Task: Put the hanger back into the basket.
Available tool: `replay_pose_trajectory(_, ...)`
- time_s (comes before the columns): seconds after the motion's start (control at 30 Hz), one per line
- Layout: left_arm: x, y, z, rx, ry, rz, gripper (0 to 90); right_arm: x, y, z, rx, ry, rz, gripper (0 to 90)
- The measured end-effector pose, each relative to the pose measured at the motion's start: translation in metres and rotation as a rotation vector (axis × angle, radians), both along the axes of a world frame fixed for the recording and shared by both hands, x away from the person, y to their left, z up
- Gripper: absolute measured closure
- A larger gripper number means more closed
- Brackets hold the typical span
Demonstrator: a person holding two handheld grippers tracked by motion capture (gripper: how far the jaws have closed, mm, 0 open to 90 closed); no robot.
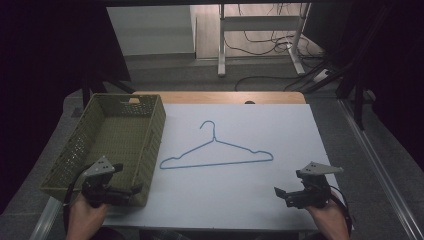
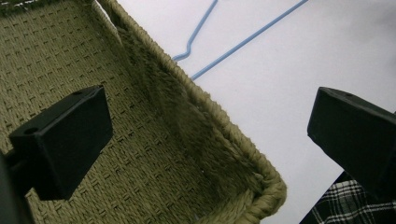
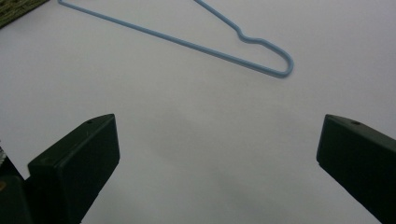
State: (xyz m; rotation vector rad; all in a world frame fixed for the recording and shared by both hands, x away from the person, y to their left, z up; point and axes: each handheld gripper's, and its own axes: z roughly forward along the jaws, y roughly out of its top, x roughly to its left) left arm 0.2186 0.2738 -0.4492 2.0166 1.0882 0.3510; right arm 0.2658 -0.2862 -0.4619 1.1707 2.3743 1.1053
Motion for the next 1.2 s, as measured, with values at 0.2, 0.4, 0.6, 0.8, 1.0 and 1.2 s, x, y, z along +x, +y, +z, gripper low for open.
replay_pose_trajectory(0.2,0.0,0.0,0.002,-0.012,0.002,-0.005,0.0,0.0,0.003,0.001,-0.011,0.004,0.001,0.0)
replay_pose_trajectory(0.4,-0.001,-0.002,0.005,0.005,0.006,0.002,0.0,0.0,0.003,0.002,-0.014,0.005,0.007,0.0)
replay_pose_trajectory(0.6,-0.001,-0.004,0.007,0.006,0.0,-0.006,0.0,0.0,0.004,0.003,-0.028,0.002,0.017,0.0)
replay_pose_trajectory(0.8,-0.002,-0.008,0.014,-0.027,-0.022,-0.016,0.0,0.001,0.004,0.005,-0.031,-0.008,0.016,0.0)
replay_pose_trajectory(1.0,0.002,-0.016,0.022,-0.041,-0.045,-0.033,0.3,0.003,0.007,0.011,-0.044,-0.022,0.026,0.0)
replay_pose_trajectory(1.2,0.009,-0.033,0.027,-0.046,-0.037,-0.045,0.4,0.007,0.012,0.018,-0.03,-0.023,0.05,0.0)
